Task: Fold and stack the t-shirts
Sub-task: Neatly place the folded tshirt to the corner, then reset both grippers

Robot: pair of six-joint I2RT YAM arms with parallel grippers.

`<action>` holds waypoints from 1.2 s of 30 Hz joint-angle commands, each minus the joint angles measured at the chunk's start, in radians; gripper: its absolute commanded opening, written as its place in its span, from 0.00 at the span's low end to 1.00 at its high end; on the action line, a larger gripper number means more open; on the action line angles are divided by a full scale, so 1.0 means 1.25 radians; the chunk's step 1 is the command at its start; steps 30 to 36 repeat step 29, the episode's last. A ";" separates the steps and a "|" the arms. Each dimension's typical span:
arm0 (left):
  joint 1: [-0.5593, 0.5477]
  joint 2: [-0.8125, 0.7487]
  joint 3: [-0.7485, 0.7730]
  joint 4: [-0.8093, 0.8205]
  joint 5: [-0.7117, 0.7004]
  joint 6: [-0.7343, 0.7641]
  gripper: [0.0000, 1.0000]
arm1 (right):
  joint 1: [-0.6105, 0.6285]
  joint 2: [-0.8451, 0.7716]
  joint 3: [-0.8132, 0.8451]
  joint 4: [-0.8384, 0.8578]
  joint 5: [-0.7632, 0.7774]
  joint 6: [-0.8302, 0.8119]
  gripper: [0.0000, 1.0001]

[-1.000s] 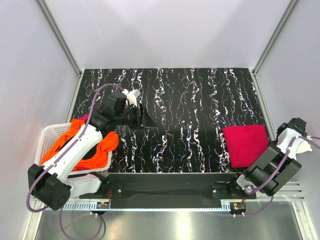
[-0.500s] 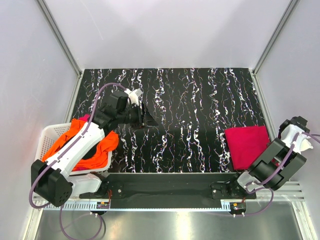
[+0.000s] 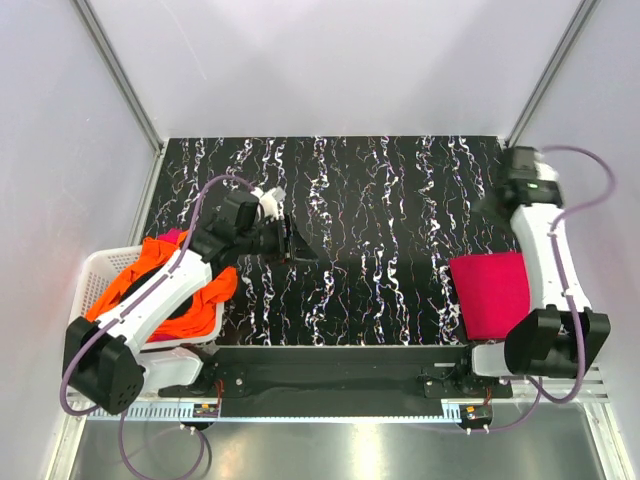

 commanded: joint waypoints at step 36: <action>-0.107 -1.095 -0.913 0.799 -0.284 -0.748 0.61 | 0.397 -0.948 -0.842 0.532 -0.871 0.470 1.00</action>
